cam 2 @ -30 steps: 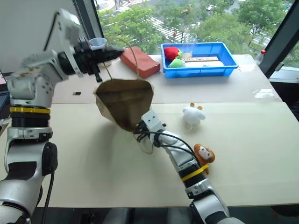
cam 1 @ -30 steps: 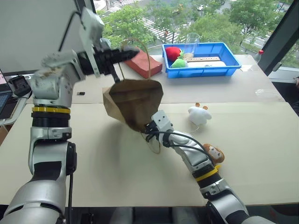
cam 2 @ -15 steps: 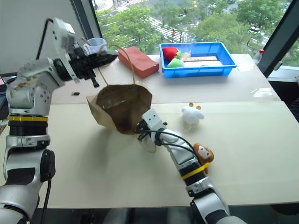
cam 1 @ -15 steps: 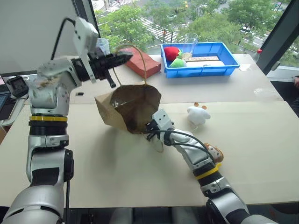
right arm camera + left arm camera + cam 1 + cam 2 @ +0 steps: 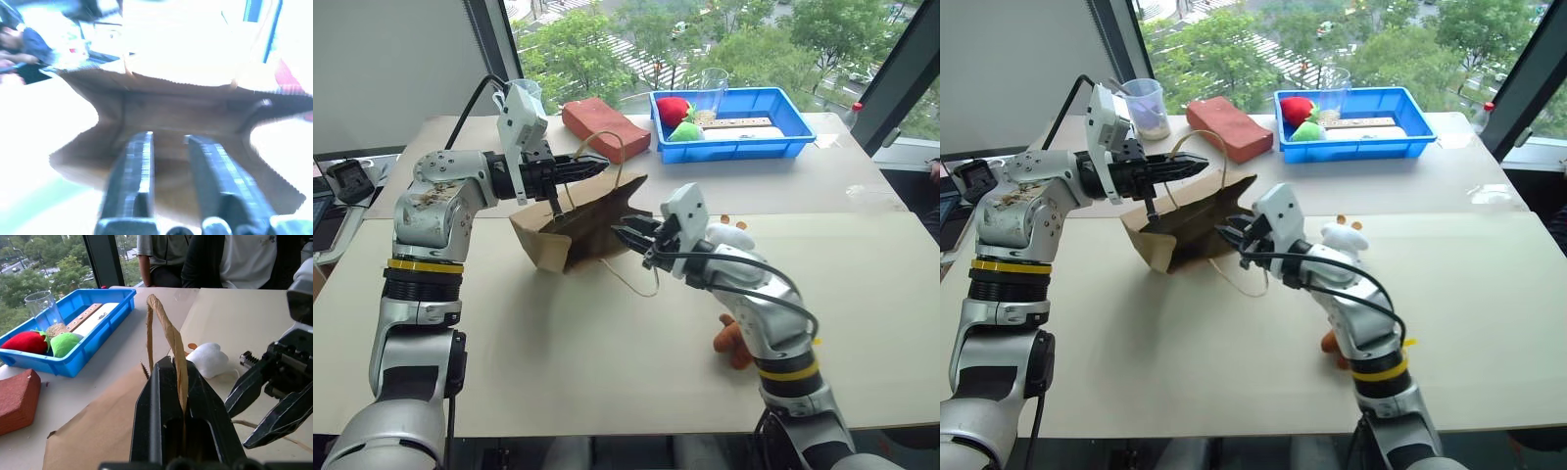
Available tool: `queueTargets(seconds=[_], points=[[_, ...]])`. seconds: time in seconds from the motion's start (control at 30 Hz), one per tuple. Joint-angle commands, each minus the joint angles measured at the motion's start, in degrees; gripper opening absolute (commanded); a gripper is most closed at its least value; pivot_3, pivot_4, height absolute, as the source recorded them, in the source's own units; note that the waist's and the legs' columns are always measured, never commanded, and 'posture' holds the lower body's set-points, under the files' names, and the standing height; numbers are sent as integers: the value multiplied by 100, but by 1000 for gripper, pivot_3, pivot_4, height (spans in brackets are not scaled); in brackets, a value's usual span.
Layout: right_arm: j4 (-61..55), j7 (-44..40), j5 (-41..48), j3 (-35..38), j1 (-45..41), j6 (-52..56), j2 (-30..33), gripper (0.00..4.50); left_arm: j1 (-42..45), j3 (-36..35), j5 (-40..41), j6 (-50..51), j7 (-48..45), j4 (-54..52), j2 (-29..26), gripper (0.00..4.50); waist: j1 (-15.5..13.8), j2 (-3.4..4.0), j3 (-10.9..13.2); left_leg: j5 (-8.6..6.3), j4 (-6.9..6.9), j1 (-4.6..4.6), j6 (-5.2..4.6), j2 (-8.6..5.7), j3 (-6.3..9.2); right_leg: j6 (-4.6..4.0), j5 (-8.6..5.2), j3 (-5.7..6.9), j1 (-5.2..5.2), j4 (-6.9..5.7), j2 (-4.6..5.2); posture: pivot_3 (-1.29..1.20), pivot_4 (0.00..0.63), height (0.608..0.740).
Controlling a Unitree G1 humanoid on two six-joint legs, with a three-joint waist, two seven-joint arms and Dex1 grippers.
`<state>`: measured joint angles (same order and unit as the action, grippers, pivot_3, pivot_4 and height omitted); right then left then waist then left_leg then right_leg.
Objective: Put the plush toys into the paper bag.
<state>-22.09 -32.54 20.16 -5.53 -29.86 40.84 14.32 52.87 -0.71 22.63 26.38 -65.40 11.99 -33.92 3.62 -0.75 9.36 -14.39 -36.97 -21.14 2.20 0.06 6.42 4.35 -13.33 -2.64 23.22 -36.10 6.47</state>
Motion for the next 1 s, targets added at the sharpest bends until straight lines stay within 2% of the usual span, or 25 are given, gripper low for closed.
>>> queueTargets(seconds=[0.03,0.13,0.17,0.27,0.37,0.67,0.77,1.0], points=[[-1046,-242,1085,1111,224,965,708,2985,-22,-31,137,55,-150,-222,-94,0,-34,0,0,0,0,-1,0,0,0,0,0,0,0,1,0,0,150,740],[-1412,-505,1638,1700,644,1533,1605,4015,-57,-26,215,166,-298,-315,-156,0,-107,-1,0,-8,-1,-4,-13,0,0,0,0,1,-5,11,1,0,150,740],[-1428,-788,1630,1911,1070,1577,2122,4350,-73,-11,251,220,-388,-368,-202,0,-119,-1,0,-11,0,-4,-20,0,-1,0,0,1,-6,12,0,0,150,740],[-1277,-1346,1344,2199,2155,1503,3308,4433,-94,9,297,292,-501,-431,-254,0,-136,-2,1,-16,-2,-5,-29,1,-1,1,-1,5,-7,19,-1,0,150,740],[-952,-1469,1201,2285,2716,1319,3712,4433,-130,27,341,345,-536,-489,-276,0,-125,-9,4,-17,-14,-7,-29,-1,-10,2,-2,-1,-13,32,2,0,150,740],[-172,-1466,930,2052,3507,869,3688,4433,-245,5,382,480,-507,-686,-299,0,-126,-12,6,-16,-31,-2,-28,0,-16,3,-3,-8,-14,28,1,0,150,740],[-61,-1479,957,2076,3566,680,3569,3652,-312,-26,398,531,-477,-781,-327,0,-135,-12,5,-16,-31,-1,-28,0,-15,3,-3,-8,-14,30,1,0,150,740],[-257,-1632,1383,2223,3520,825,3545,1256,-339,-43,434,561,-412,-842,-391,0,-157,-13,6,-16,-36,-1,-28,0,-15,3,-3,-8,-20,33,1,0,150,740]])
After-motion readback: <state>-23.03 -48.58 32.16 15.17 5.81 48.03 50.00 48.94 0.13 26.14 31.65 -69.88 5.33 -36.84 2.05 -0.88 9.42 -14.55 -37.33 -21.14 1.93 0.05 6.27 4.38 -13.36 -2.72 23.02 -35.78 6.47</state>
